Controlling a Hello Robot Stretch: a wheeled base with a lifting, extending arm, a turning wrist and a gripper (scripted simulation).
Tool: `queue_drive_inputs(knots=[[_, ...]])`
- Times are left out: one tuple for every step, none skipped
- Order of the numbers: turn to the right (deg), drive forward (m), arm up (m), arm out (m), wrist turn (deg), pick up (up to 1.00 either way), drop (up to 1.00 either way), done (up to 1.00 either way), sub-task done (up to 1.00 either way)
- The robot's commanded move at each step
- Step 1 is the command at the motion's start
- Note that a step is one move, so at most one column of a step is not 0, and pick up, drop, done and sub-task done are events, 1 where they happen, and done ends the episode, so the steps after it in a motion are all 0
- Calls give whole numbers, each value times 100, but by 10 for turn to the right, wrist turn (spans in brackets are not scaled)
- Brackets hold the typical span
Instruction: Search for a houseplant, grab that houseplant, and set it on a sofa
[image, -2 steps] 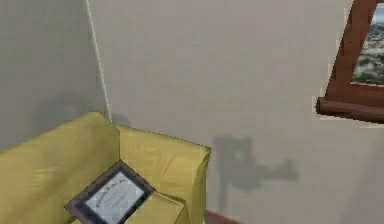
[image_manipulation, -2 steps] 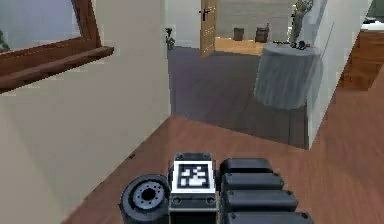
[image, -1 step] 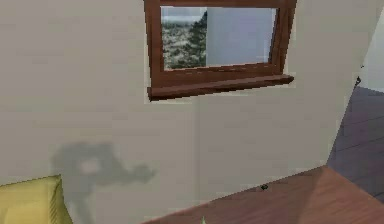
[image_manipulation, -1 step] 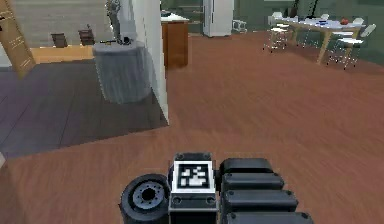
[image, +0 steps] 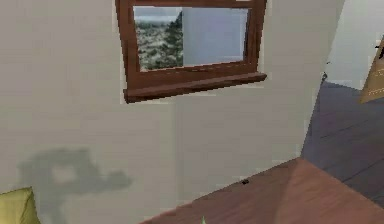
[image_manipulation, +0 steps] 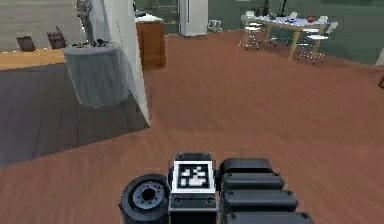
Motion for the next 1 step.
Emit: queue_drive_inputs(knots=[[-450, 0, 0, 0, 0, 0, 0, 0, 0]])
